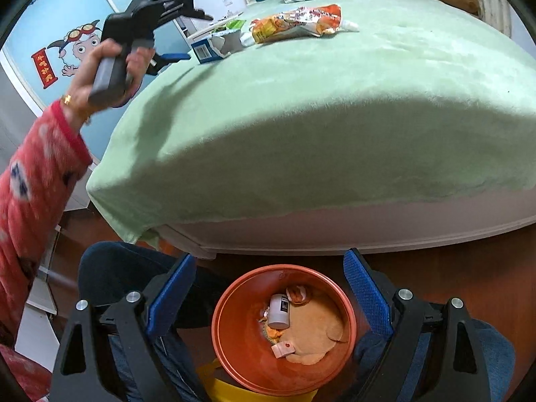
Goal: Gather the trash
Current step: 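Reach to the bed and grasp the blue snack box with the left gripper, then grasp the orange juice pouch with the right gripper while the left gripper holds the box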
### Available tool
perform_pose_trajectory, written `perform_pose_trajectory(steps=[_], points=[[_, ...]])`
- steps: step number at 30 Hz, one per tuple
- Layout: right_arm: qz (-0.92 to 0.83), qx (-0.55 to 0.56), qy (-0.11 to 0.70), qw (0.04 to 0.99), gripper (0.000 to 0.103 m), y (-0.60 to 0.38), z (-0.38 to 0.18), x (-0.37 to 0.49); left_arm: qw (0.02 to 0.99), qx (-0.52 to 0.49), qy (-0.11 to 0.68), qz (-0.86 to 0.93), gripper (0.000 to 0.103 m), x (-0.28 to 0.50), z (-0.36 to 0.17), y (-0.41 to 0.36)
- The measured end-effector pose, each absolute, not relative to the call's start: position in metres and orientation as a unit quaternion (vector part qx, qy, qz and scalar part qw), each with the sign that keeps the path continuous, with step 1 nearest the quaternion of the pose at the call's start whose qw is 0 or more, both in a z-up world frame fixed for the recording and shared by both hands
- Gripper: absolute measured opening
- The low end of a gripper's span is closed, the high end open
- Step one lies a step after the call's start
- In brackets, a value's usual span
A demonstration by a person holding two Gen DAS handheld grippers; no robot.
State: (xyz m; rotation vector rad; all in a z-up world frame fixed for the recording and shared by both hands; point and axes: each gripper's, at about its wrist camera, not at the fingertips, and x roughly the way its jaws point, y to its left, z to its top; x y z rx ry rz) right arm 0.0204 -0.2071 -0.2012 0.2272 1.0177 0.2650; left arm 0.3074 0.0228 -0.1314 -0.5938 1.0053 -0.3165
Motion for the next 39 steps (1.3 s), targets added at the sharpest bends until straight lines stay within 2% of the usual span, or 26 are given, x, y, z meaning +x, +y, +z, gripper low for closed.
perform_pose_trajectory(steps=[7, 10, 12, 16, 19, 29, 39], points=[[0.124, 0.117, 0.488, 0.856, 0.088, -0.211, -0.207, 0.025, 0.772, -0.320, 0.542, -0.088, 0.082, 0.337, -0.158, 0.010], [0.123, 0.121, 0.489, 0.855, 0.088, -0.214, -0.209, 0.026, 0.773, -0.319, 0.546, -0.060, 0.082, 0.341, -0.163, 0.005], [0.122, 0.123, 0.490, 0.854, 0.088, -0.215, -0.211, 0.026, 0.779, -0.303, 0.547, -0.046, 0.077, 0.339, -0.162, -0.002], [0.120, 0.127, 0.492, 0.853, 0.088, -0.218, -0.214, 0.025, 0.788, -0.298, 0.537, -0.050, 0.058, 0.330, -0.151, -0.003], [0.120, 0.131, 0.490, 0.853, 0.088, -0.219, -0.214, 0.026, 0.795, -0.294, 0.525, -0.068, 0.054, 0.323, -0.145, 0.002], [0.126, 0.120, 0.471, 0.865, 0.088, -0.216, -0.195, 0.029, 0.833, -0.262, 0.470, -0.130, 0.054, 0.268, -0.102, 0.028], [0.120, 0.072, 0.397, 0.907, 0.088, -0.220, -0.131, 0.088, 0.826, -0.272, 0.456, -0.189, 0.054, 0.205, -0.100, 0.055]])
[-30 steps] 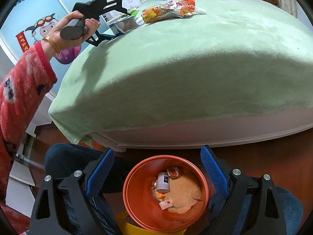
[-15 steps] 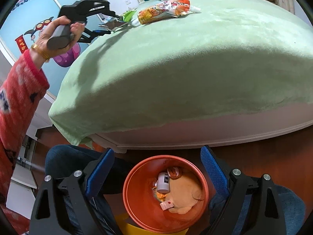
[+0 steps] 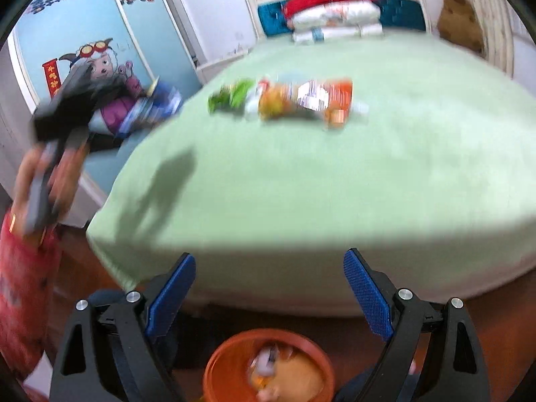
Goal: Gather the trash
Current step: 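Grasp the orange juice pouch with the right gripper while the left gripper holds the box, then carry the box and pouch over the bucket and open both grippers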
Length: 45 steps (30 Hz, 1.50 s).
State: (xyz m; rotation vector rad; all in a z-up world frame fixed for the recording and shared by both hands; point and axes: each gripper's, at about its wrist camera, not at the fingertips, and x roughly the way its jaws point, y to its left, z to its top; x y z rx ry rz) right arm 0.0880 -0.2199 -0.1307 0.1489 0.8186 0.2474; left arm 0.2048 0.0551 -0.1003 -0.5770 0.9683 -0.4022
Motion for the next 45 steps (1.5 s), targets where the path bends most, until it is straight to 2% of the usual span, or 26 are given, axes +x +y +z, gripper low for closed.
perform_pose_trajectory(steps=[7, 13, 17, 20, 25, 28, 34, 45], points=[[0.089, -0.057, 0.363, 0.926, 0.092, -0.203, -0.110, 0.194, 0.811, -0.280, 0.472, -0.201, 0.055, 0.159, -0.129, 0.072], [0.032, -0.199, 0.383, 0.901, 0.092, -0.177, -0.133, 0.283, 0.802, -0.289, 0.483, -0.198, 0.055, 0.132, -0.151, 0.087], [0.009, -0.245, 0.407, 0.880, 0.092, -0.165, -0.153, 0.318, 0.801, -0.290, 0.483, -0.201, 0.055, 0.123, -0.157, 0.090], [-0.008, -0.263, 0.416, 0.871, 0.082, -0.163, -0.165, 0.331, 0.795, -0.292, 0.489, -0.208, 0.055, 0.118, -0.161, 0.089], [-0.015, -0.253, 0.401, 0.880, 0.054, -0.167, -0.162, 0.328, 0.799, -0.277, 0.488, -0.213, 0.055, 0.113, -0.162, 0.083], [-0.020, -0.245, 0.385, 0.890, 0.046, -0.175, -0.151, 0.314, 0.798, -0.277, 0.489, -0.220, 0.055, 0.112, -0.161, 0.079], [0.009, -0.182, 0.364, 0.914, 0.040, -0.198, -0.119, 0.273, 0.798, -0.266, 0.490, -0.229, 0.055, 0.103, -0.158, 0.066], [0.103, -0.049, 0.333, 0.936, 0.039, -0.223, -0.067, 0.172, 0.808, -0.234, 0.480, -0.251, 0.055, 0.078, -0.137, 0.044]])
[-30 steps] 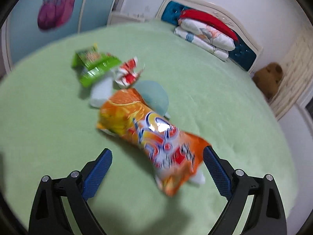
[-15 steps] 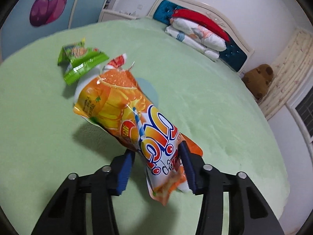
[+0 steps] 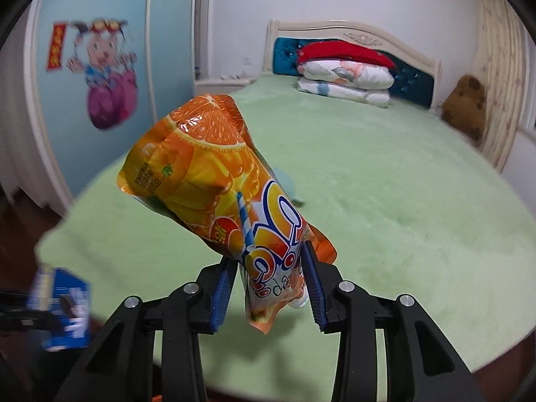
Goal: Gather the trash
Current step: 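Carry the box and pouch over the bucket and open both grippers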
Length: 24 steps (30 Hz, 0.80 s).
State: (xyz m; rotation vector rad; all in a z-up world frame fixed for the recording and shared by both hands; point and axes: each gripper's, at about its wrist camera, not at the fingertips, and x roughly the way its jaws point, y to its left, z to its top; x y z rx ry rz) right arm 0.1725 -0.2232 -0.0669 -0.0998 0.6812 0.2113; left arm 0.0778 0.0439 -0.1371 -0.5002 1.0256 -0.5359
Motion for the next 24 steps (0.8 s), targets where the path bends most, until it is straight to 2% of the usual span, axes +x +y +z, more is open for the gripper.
perform_pose_trajectory(steps=[6, 11, 24], points=[[0.164, 0.023, 0.350, 0.922, 0.039, -0.226, -0.068, 0.105, 0.810, -0.201, 0.481, -0.270, 0.055, 0.053, -0.134, 0.031], [0.184, 0.059, 0.386, 0.902, 0.039, -0.224, -0.098, 0.061, 0.801, -0.160, 0.502, -0.286, 0.055, 0.030, -0.149, 0.015], [0.142, 0.129, 0.571, 0.798, 0.039, -0.209, -0.252, 0.005, 0.733, -0.059, 0.624, -0.265, 0.055, 0.000, -0.281, -0.028]])
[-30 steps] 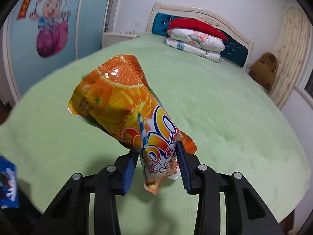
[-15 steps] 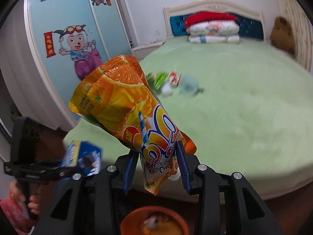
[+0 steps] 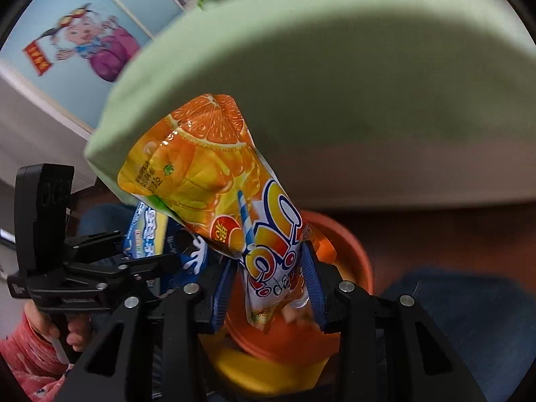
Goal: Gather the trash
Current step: 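Carry the box and pouch over the bucket and open both grippers, then move both grippers from the bucket back toward the bed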
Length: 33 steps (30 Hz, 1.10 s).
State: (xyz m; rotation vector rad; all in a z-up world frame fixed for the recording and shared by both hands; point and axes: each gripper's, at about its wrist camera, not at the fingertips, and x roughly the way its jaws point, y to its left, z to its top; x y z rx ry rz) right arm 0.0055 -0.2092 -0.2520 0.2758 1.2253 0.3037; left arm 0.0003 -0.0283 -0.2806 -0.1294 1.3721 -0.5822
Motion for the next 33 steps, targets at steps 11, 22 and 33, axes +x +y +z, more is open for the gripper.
perform_pose_trajectory(steps=[11, 22, 33], points=[[0.096, 0.173, 0.668, 0.718, 0.068, -0.193, -0.326, 0.008, 0.689, -0.010, 0.695, -0.207, 0.065, -0.011, -0.356, -0.039], [0.080, 0.178, 0.650, 0.735, 0.076, -0.203, -0.320, 0.001, 0.692, -0.006, 0.697, -0.190, 0.073, -0.017, -0.351, -0.038], [0.077, 0.154, 0.628, 0.759, 0.079, -0.213, -0.300, 0.002, 0.722, -0.008, 0.668, -0.180, 0.073, -0.015, -0.338, -0.037]])
